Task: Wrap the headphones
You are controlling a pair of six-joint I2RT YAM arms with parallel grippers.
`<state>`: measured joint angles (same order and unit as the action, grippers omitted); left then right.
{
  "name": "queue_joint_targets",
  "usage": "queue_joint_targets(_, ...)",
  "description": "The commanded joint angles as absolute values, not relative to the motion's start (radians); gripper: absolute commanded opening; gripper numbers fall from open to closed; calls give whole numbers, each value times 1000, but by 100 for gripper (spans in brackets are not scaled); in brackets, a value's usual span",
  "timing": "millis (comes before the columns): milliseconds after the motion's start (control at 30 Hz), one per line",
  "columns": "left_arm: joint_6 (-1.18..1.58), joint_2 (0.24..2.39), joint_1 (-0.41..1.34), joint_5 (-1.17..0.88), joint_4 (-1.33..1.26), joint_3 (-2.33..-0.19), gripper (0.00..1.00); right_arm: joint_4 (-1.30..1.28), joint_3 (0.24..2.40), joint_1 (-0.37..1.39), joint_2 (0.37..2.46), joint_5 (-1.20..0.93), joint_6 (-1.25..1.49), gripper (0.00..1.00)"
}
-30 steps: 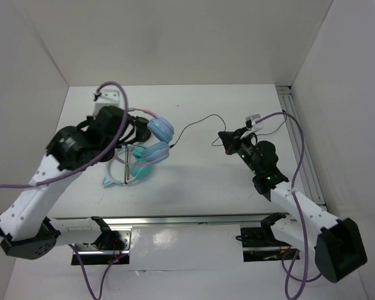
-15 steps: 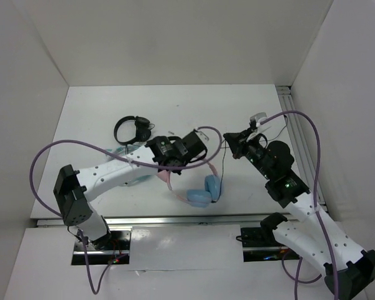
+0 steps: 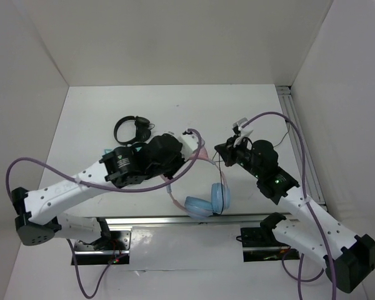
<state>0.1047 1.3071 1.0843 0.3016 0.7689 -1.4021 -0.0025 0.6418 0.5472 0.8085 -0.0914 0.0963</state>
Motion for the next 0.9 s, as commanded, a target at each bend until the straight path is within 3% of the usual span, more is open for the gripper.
queue_joint_targets(0,77,1211,1095,178,669,-1399,0,81,626,551,833,-130,100,0)
queue_joint_targets(233,95,1141,1095,150,615,-1408,0,214,585,551,874,-434,67,0)
queue_joint_targets(333,141,1102,1095,201,572,-1408,0,352,539,551,906,-527,100,17)
queue_joint_targets(367,150,1091,1095,210,563,-1408,0,442,516,551,925,-549,112,34)
queue_joint_targets(433,164,1075,1095,232,554,-1417,0,533,497,551,995,-578,141,54)
queue_joint_targets(500,189,1066,1095,270,554,-1430,0,699,454,551,1044,-578,178,72)
queue_joint_targets(533,198,1066,1095,288,554,-1455,0,748,440,551,1069,-552,178,74)
queue_joint_targets(667,261,1075,1095,424,591,-1515,0,891,431,539,1253,-541,198,74)
queue_joint_targets(867,411,1065,1095,721,614,-1571,0,1158,390,526,1481,-610,313,54)
